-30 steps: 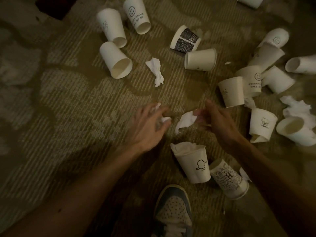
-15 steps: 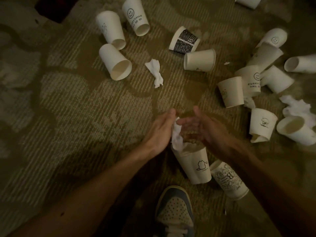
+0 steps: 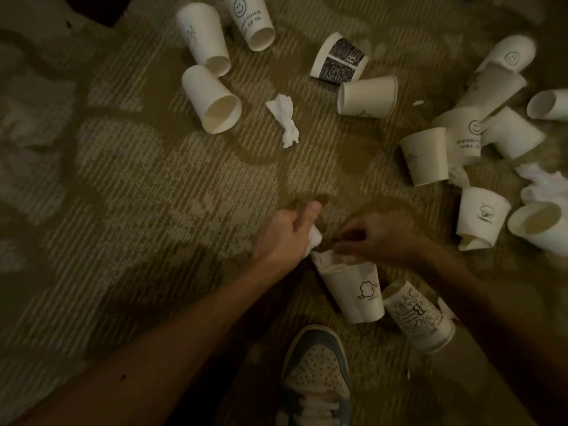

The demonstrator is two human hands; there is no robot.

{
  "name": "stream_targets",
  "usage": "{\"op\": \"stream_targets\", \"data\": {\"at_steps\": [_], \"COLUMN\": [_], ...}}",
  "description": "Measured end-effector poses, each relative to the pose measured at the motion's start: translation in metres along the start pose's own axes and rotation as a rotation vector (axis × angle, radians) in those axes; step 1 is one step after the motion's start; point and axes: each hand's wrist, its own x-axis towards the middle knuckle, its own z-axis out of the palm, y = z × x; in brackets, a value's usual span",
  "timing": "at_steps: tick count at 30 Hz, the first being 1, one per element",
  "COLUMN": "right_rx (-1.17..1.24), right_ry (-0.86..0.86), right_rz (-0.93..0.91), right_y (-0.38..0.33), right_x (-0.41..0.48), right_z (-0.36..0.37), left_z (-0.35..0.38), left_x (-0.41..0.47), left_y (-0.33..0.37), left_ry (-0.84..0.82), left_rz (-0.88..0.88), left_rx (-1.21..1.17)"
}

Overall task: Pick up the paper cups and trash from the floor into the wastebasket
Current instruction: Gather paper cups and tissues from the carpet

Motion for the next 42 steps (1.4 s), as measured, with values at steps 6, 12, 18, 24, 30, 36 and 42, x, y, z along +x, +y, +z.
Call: {"op": "stream_targets", "data": {"at_steps": [6,12,18,24,30,36,42], "right_rx": [-0.286,0.141,0.540,0.570,1.009,0.256,-0.165], "right_ry": [-0.122,-0.021,0.089,0.108,-0.001,0.341,0.278], "right_rz": [0.014,-0.116,-0.074,-0.146,0.000,0.338,0.658], "right_y": [-0.003,-0.017,-0.038,-0.046,-0.007,0.060,0.109], "right_x": [0.014,0.008,0.003,-0.008,-0.036,-0.088,-0.110], "right_z": [-0.001,-0.020,-0.024,-0.025,-0.043,-0.043,0.005], "left_z": [0.004,0.000,-0.009,-0.004,0.011,0.038,0.055], "left_x": [0.000,0.004,0.006,0.001,-0.001,-0.007,-0.015], "left_y": [-0.010,-0.005,0.016,0.037,0.038,0.049,0.070], "left_ry": [0.001,-0.025,-0.161,-0.221,-0.124,-0.298,-0.367], "left_rz": [0.015,-0.047,-0.176,-0.097,0.066,0.050,0.125], "left_rx": [0.052,-0.048,-0.267,-0.560,-0.492,-0.324,-0.087]}}
